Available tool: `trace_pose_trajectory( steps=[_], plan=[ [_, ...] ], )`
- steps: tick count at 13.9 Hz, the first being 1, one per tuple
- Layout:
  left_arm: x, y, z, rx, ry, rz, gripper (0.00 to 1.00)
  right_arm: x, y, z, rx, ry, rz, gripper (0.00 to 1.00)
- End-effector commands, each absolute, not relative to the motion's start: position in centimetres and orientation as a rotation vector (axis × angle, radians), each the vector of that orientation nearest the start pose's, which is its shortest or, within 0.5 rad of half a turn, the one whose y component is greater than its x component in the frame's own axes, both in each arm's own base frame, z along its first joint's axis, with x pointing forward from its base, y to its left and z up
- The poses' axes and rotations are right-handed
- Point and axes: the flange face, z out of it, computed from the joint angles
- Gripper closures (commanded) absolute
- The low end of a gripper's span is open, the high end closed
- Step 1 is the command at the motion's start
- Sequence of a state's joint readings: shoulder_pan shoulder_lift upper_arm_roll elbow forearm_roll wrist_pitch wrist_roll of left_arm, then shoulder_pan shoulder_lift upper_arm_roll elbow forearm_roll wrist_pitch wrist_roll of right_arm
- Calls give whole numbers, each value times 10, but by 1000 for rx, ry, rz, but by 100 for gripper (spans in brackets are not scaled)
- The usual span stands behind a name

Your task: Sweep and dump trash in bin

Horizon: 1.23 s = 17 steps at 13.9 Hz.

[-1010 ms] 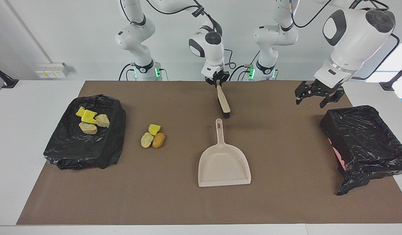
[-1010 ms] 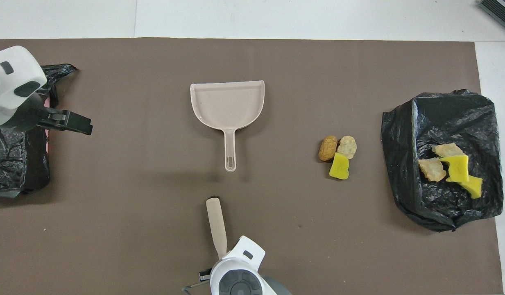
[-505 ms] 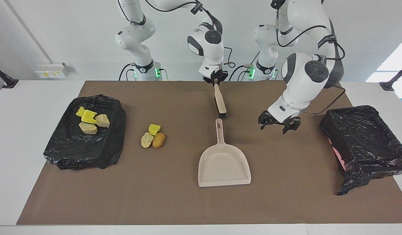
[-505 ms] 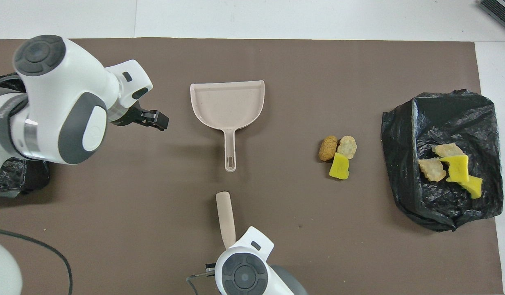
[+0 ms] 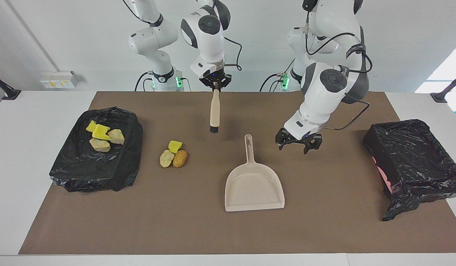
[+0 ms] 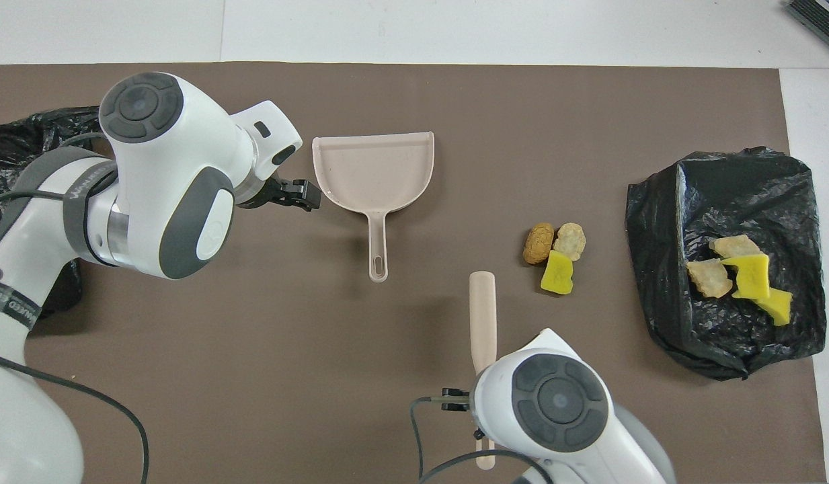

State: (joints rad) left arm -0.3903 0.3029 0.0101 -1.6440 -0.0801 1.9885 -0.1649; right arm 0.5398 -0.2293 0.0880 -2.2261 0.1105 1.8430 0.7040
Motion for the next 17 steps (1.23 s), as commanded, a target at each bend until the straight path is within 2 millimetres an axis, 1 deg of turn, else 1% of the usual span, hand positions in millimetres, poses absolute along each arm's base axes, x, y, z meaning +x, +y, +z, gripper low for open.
trace_pose_trajectory(
  steps=[1,2,3,4,5,6,7,8,9,10,12,13,14,15,17],
  plan=[
    [592,-294,424,-3220,210,-43,0,386,235,463,-3252,210,215,100],
    [584,-311,419,-3222,165,-33,0,395,218,461,-3288,185,206,100],
    [579,-320,414,-3226,116,-35,0,405,196,457,-3305,163,216,100],
    [572,-330,411,-3231,63,-40,0,417,170,454,-3311,132,232,100],
    [563,-344,406,-3228,30,-30,0,429,143,450,-3321,90,238,100],
    [555,-354,397,-3225,42,-33,0,440,119,444,-3335,28,255,100],
    [550,-357,389,-3225,51,-44,0,448,99,440,-3370,-38,265,100],
    [550,-360,389,-3229,37,-59,0,456,82,432,-3407,-66,273,100],
    [540,-378,373,-3216,46,-32,0,464,73,422,-3415,-63,269,100],
    [534,-391,360,-3205,48,-26,0,470,72,409,-3422,-84,286,100],
    [536,-395,353,-3215,20,-54,0,476,72,387,-3439,-128,343,100],
    [536,-394,353,-3212,15,-47,0,480,74,378,-3434,-128,340,100],
    [536,-393,353,-3211,0,-40,18,484,75,370,-3429,-125,334,100],
    [537,-392,354,-3213,-38,-39,41,486,76,365,-3423,-104,336,100],
    [540,-387,355,-3217,-71,-32,94,489,85,356,-3410,-90,351,100]
  ],
)
